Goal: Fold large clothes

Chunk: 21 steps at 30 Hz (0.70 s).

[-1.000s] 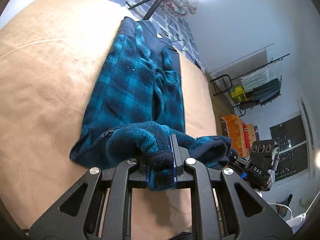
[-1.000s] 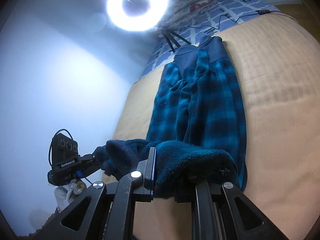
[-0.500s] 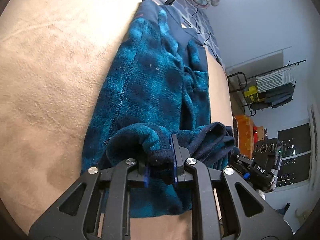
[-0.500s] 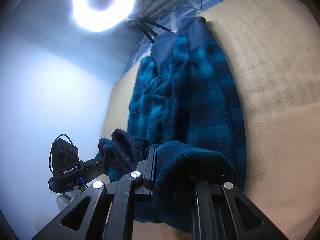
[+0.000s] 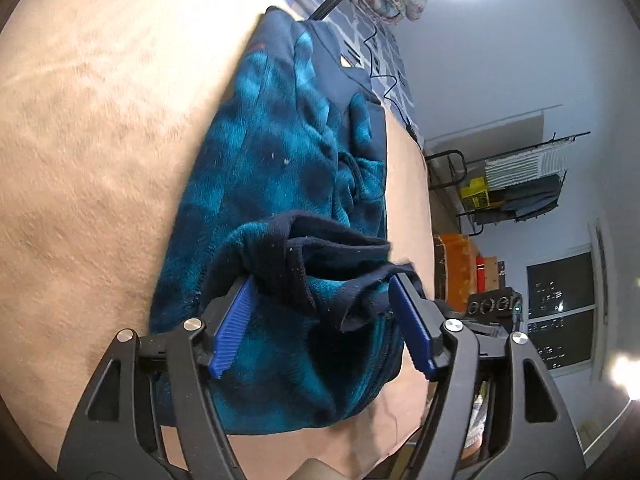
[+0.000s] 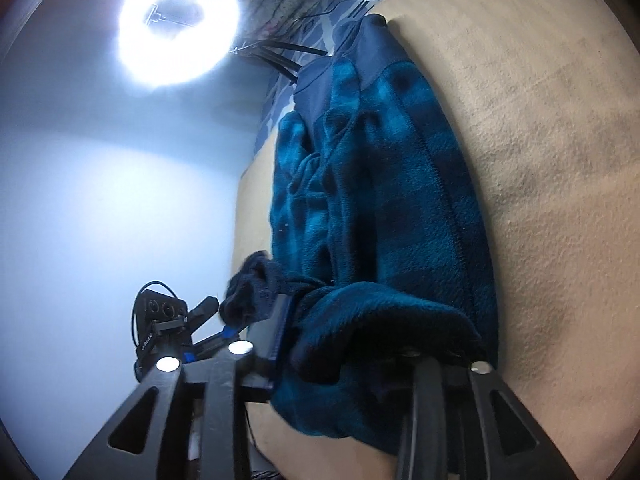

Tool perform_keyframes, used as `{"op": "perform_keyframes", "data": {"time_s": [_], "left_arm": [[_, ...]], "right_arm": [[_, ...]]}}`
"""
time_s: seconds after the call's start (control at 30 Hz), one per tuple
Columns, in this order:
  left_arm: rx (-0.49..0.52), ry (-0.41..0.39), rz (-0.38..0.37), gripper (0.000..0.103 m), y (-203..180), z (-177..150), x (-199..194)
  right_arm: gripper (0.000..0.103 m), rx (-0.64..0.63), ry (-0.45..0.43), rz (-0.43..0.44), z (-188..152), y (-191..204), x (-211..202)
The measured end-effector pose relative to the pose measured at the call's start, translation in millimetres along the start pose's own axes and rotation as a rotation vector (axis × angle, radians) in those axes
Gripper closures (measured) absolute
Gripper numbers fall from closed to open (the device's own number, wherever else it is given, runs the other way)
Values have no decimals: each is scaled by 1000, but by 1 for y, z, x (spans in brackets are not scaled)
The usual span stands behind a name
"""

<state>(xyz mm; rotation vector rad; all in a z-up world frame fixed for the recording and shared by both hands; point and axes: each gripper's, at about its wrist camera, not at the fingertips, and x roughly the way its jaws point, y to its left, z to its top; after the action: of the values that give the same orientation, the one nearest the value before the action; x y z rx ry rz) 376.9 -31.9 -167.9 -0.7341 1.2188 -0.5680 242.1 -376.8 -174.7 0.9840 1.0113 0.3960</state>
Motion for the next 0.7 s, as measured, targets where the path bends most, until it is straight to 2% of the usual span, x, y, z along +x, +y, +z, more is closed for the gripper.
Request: {"op": "perform_keyframes", "data": {"time_s": [0.07,0.13,0.2,0.23,0.27,0.3,0.33,0.4,0.5,0.63,0.7], "left_arm": [[40,-13,4,33,-6,1,-8],[94,-34,28,33,-13,-2,-15],[179,-67,70,33,-22,-9,-25],[233,-80,86,45,-28,-15,-29],[299,-80,95,56,-34,-22,-30],[355,-70,118,77,-39,-27,-28],[421,-56,150,90,-45,-33,-23],[511,-28,178,92,-51,-44,-9],[522,13,199,92,-48,-48,16],[515,-34,268,92,-44,-29,40],[497,-57,312,92,-39,-14,51]], "right_arm": [[17,-7,-41,13,2,2,-11],[19,-7,-81,38,4,5,-24],[29,-35,-119,63,4,12,-41],[36,-103,-121,48,1,23,-46],[51,-157,-116,27,-2,32,-47],[62,-273,-105,-32,-10,50,-45],[65,-353,-94,-69,-17,63,-40],[70,-474,-60,-107,-34,80,-23],[70,-565,-27,-161,-47,87,6],[70,-620,-25,-251,-44,81,36],[74,-643,-29,-311,-36,75,44]]}}
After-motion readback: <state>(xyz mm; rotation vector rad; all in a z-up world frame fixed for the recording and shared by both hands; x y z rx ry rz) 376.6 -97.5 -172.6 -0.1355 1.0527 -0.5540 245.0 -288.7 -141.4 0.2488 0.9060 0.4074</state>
